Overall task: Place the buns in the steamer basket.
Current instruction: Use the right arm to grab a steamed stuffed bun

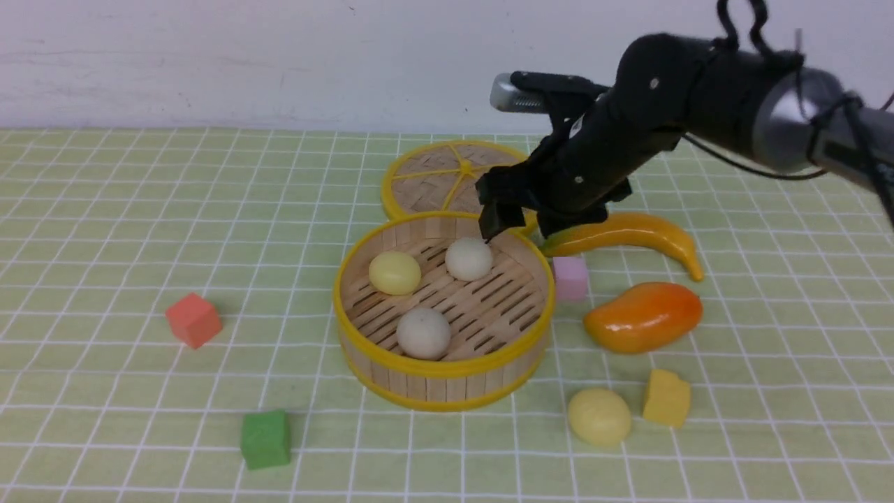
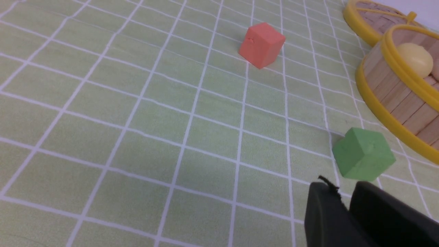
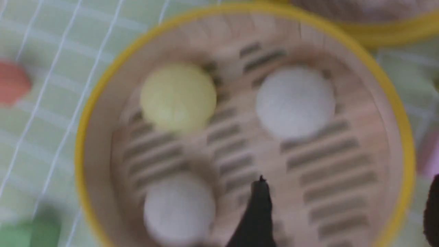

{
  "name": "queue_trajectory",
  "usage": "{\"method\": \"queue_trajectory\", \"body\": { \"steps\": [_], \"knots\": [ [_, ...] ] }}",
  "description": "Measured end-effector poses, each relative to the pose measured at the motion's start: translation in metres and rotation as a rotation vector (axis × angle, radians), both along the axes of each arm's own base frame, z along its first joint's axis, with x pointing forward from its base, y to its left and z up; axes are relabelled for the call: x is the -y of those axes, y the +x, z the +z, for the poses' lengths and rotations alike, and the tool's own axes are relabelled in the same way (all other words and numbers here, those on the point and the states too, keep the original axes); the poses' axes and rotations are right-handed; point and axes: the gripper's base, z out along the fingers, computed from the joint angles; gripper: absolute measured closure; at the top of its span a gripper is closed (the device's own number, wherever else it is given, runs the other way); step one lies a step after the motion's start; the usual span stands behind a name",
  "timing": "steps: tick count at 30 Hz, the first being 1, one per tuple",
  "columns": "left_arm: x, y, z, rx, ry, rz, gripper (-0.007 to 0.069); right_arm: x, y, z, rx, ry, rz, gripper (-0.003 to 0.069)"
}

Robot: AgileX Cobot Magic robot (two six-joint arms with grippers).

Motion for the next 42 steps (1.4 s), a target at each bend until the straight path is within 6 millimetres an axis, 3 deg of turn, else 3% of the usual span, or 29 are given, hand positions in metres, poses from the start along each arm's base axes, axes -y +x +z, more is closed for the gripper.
{"method": "queue_trajectory", "body": {
  "steps": [1,2,4,5,7,11,14,20,25,34,40,42],
  "knots": [
    [0.0,0.0,0.0,0.0,0.0,0.0,0.0515,0.001,-0.002,0.002,-0.005,-0.005,0.002,0.0051],
    [0.0,0.0,0.0,0.0,0.0,0.0,0.0512,0.007,-0.018,0.018,-0.041,-0.035,0.017,0.0046],
    [0.0,0.0,0.0,0.0,0.0,0.0,0.0511,0.015,-0.035,0.028,-0.061,-0.056,0.0,0.0053],
    [0.0,0.0,0.0,0.0,0.0,0.0,0.0511,0.016,-0.036,0.029,-0.063,-0.059,-0.002,0.0056],
    [0.0,0.0,0.0,0.0,0.0,0.0,0.0508,0.025,-0.061,0.03,-0.09,-0.086,-0.016,0.0088],
    [0.0,0.0,0.0,0.0,0.001,0.0,0.0503,0.037,-0.095,0.008,-0.145,-0.118,-0.021,0.0157],
    [0.0,0.0,0.0,0.0,0.001,0.0,0.0499,0.042,-0.107,-0.021,-0.187,-0.141,-0.035,0.0228],
    [0.0,0.0,0.0,0.0,0.001,0.0,0.0498,0.04,-0.095,-0.057,-0.232,-0.182,-0.07,0.0315],
    [0.0,0.0,0.0,0.0,0.001,0.0,0.0494,0.037,-0.085,-0.086,-0.279,-0.207,-0.116,0.0332],
    [0.0,0.0,0.0,0.0,0.001,0.0,0.0483,0.033,-0.078,-0.102,-0.283,-0.191,-0.132,0.0372],
    [0.0,0.0,0.0,0.0,0.001,0.0,0.048,0.033,-0.079,-0.102,-0.301,-0.189,-0.132,0.0633],
    [0.0,0.0,0.0,0.0,0.001,0.0,0.0478,0.033,-0.079,-0.098,-0.304,-0.19,-0.129,0.0656]
  ]
}}
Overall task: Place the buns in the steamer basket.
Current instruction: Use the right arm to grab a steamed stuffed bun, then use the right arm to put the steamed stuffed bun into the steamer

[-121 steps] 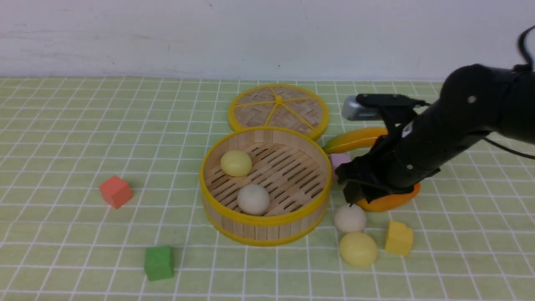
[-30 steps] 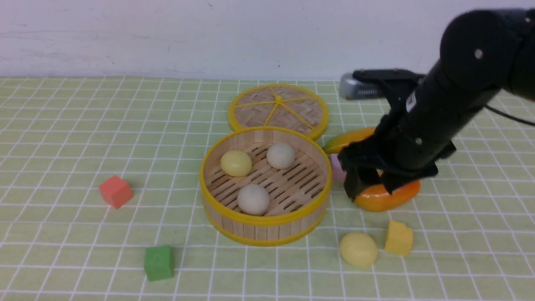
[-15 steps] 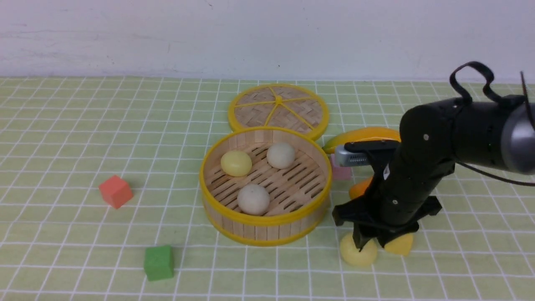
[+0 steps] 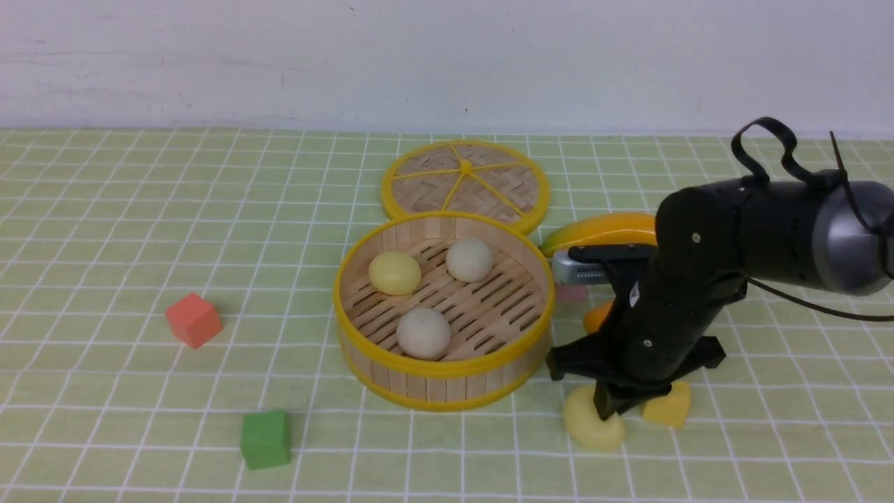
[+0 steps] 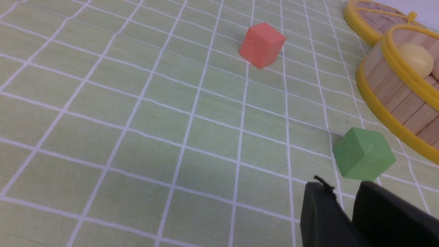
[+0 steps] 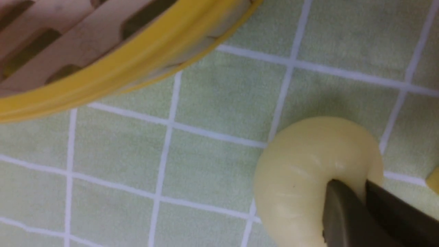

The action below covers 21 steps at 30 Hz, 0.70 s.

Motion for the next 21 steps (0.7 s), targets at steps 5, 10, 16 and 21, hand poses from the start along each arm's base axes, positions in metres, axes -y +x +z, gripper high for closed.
{"method": "queue_trajectory", "body": {
  "steps": [5,10,16,21],
  "knots": [
    [0.0,0.0,0.0,0.0,0.0,0.0,0.047,-0.004,0.007,0.05,0.105,0.056,0.005,0.0656],
    [0.0,0.0,0.0,0.0,0.001,0.0,0.0466,-0.014,0.024,0.118,0.31,0.178,-0.006,0.0657],
    [0.0,0.0,0.0,0.0,0.001,0.0,0.0459,-0.033,0.055,0.111,0.363,0.297,-0.06,0.0657],
    [0.0,0.0,0.0,0.0,0.002,0.0,0.0459,-0.045,0.076,0.044,0.231,0.273,-0.095,0.0648]
  ]
}}
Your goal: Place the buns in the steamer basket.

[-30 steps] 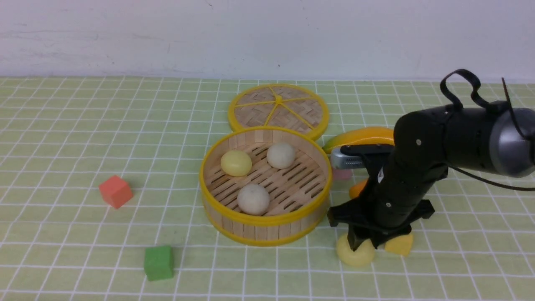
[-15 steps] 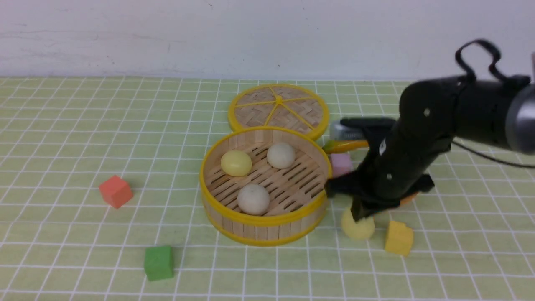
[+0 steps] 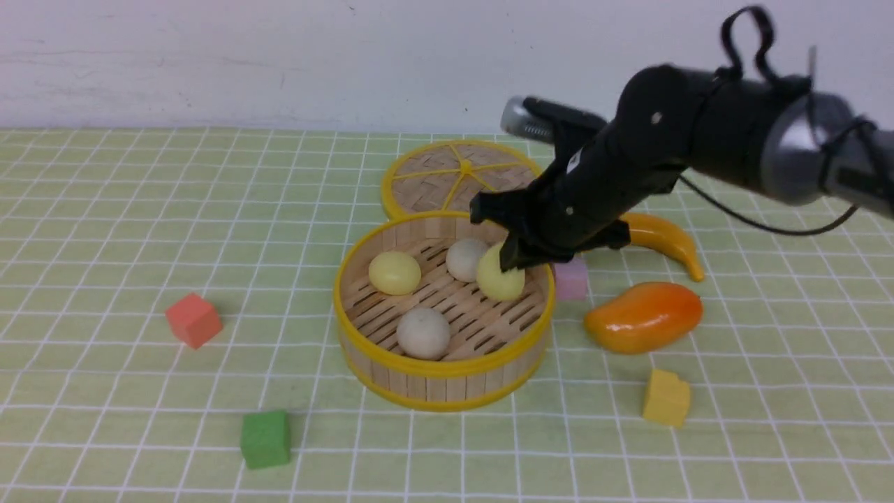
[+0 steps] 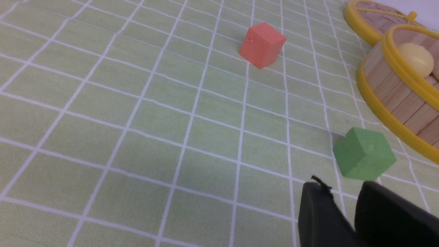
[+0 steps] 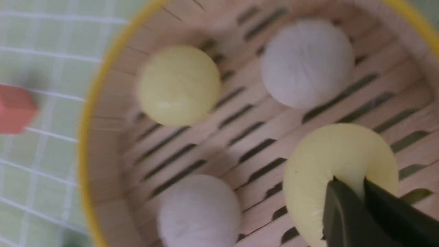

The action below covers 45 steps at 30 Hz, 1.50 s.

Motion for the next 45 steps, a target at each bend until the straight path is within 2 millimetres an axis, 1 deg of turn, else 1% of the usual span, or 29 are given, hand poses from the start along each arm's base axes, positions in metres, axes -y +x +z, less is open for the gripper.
{"method": "queue_trajectory", "body": {
  "steps": [2,6,7,10,11,13,15,16,17,18,19,20,21,22,23,24,25,26,28,29,30,31,33,34,35,37,40,41,45],
  "knots": [
    [0.0,0.0,0.0,0.0,0.0,0.0,0.0459,-0.001,0.003,-0.014,-0.023,-0.009,-0.005,0.0628],
    [0.0,0.0,0.0,0.0,0.0,0.0,0.0459,-0.002,0.005,-0.018,-0.02,-0.013,-0.01,0.0566],
    [0.0,0.0,0.0,0.0,0.0,0.0,0.0459,-0.001,0.006,-0.017,-0.01,-0.025,-0.006,0.0485],
    [0.0,0.0,0.0,0.0,0.0,0.0,0.0459,0.001,0.005,-0.014,-0.001,-0.043,0.003,0.0394],
    [0.0,0.0,0.0,0.0,0.0,0.0,0.0459,0.003,0.002,-0.008,0.005,-0.059,0.014,0.0305],
    [0.0,0.0,0.0,0.0,0.001,0.0,0.0459,0.007,-0.004,0.005,0.013,-0.09,0.034,0.0216],
    [0.0,0.0,0.0,0.0,0.001,0.0,0.0459,0.01,-0.008,0.013,0.017,-0.112,0.046,0.0188],
    [0.0,0.0,0.0,0.0,0.001,0.0,0.0459,0.016,-0.016,0.028,0.016,-0.15,0.058,0.0165],
    [0.0,0.0,0.0,0.0,0.001,0.0,0.0459,0.02,-0.02,0.037,0.013,-0.169,0.057,0.016],
    [0.0,0.0,0.0,0.0,0.001,0.0,0.0457,0.026,-0.028,0.051,0.013,-0.201,0.057,0.0163],
    [0.0,0.0,0.0,0.0,0.001,0.0,0.0457,0.027,-0.03,0.053,0.013,-0.205,0.054,0.0165],
    [0.0,0.0,0.0,0.0,0.001,0.0,0.0453,0.038,-0.045,0.075,0.032,-0.241,0.046,0.0201],
    [0.0,0.0,0.0,0.0,0.001,0.0,0.0452,0.044,-0.054,0.087,0.054,-0.25,0.038,0.0235],
    [0.0,0.0,0.0,0.0,0.001,0.0,0.0451,0.049,-0.063,0.097,0.074,-0.251,0.027,0.0269],
    [0.0,0.0,0.0,0.0,0.001,0.0,0.045,0.052,-0.067,0.102,0.086,-0.252,0.024,0.0278],
    [0.0,0.0,0.0,0.0,0.001,0.0,0.0449,0.056,-0.074,0.109,0.106,-0.252,0.014,0.0319],
    [0.0,0.0,0.0,0.0,0.001,0.0,0.0449,0.067,-0.096,0.124,0.152,-0.234,-0.004,0.0403],
    [0.0,0.0,0.0,0.0,0.001,0.0,0.0449,0.073,-0.11,0.131,0.189,-0.213,-0.017,0.0483],
    [0.0,0.0,0.0,0.0,0.001,0.0,0.0445,0.089,-0.144,0.138,0.262,-0.174,-0.032,0.061],
    [0.0,0.0,0.0,0.0,0.001,0.0,0.0444,0.094,-0.157,0.137,0.284,-0.161,-0.037,0.065],
    [0.0,0.0,0.0,0.0,0.001,0.0,0.0444,0.095,-0.159,0.137,0.296,-0.155,-0.039,0.0655],
    [0.0,0.0,0.0,0.0,0.001,0.0,0.0442,0.107,-0.185,0.13,0.327,-0.14,-0.044,0.0674],
    [0.0,0.0,0.0,0.0,0.001,0.0,0.0441,0.121,-0.215,0.115,0.364,-0.122,-0.049,0.0678],
    [0.0,0.0,0.0,0.0,0.001,0.0,0.0441,0.121,-0.215,0.115,0.364,-0.122,-0.049,0.0678],
    [0.0,0.0,0.0,0.0,0.001,0.0,0.0442,0.133,-0.242,0.099,0.397,-0.107,-0.053,0.0678],
    [0.0,0.0,0.0,0.0,0.001,0.0,0.0442,0.143,-0.265,0.085,0.419,-0.095,-0.057,0.0678],
    [0.0,0.0,0.0,0.0,0.001,0.0,0.0442,0.154,-0.286,0.073,0.451,-0.098,-0.059,0.0678],
    [0.0,0.0,0.0,0.0,0.001,0.0,0.0442,0.155,-0.288,0.072,0.454,-0.1,-0.058,0.0678],
    [0.0,0.0,0.0,0.0,0.001,0.0,0.0439,0.168,-0.309,0.063,0.53,-0.13,-0.057,0.0678]
  ]
}}
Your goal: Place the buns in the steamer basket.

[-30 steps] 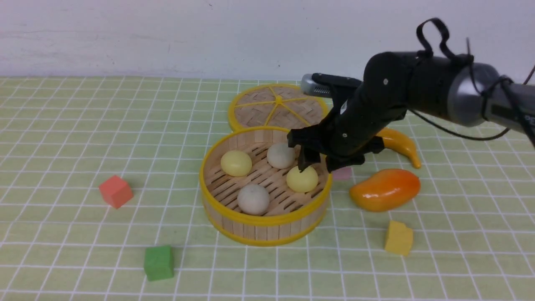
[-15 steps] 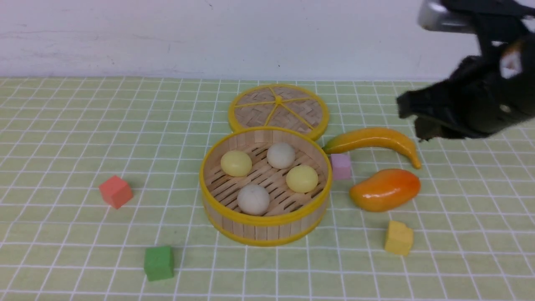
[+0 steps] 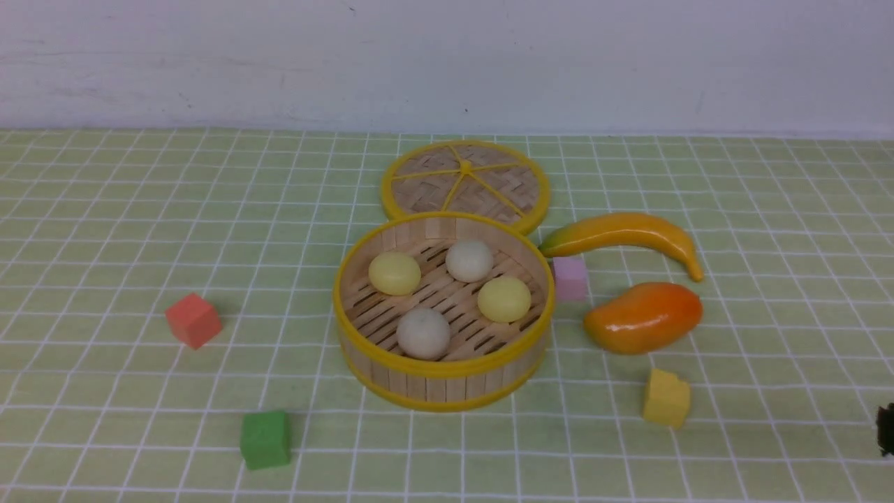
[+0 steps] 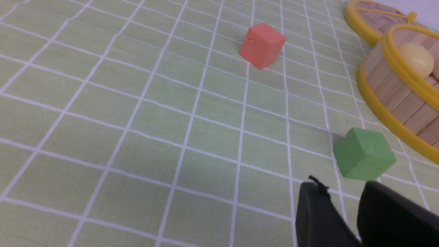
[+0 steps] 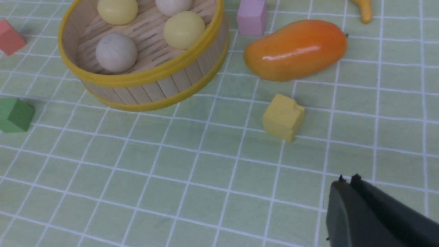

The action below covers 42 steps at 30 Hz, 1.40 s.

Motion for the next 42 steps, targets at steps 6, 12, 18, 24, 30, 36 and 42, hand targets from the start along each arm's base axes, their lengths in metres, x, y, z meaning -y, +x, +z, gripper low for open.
{"method": "queue_trajectory", "body": {
  "steps": [6,12,18,24,30,36,42],
  "knots": [
    [0.0,0.0,0.0,0.0,0.0,0.0,0.0439,0.012,-0.022,0.004,0.075,0.009,-0.007,0.0677],
    [0.0,0.0,0.0,0.0,0.0,0.0,0.0439,0.014,-0.024,0.005,0.091,-0.008,-0.012,0.0675],
    [0.0,0.0,0.0,0.0,0.0,0.0,0.0438,0.036,-0.032,-0.003,0.258,-0.047,-0.217,0.0666],
    [0.0,0.0,0.0,0.0,0.0,0.0,0.0431,0.048,-0.046,-0.065,0.388,-0.042,-0.431,0.066],
    [0.0,0.0,0.0,0.0,0.0,0.0,0.0426,0.054,-0.049,-0.122,0.258,-0.054,-0.561,0.0657],
    [0.0,0.0,0.0,0.0,0.0,0.0,0.0425,0.055,-0.049,-0.122,0.262,-0.054,-0.576,0.0653],
    [0.0,0.0,0.0,0.0,0.0,0.0,0.0422,0.055,-0.049,-0.122,0.263,-0.051,-0.577,0.0641]
  ]
}}
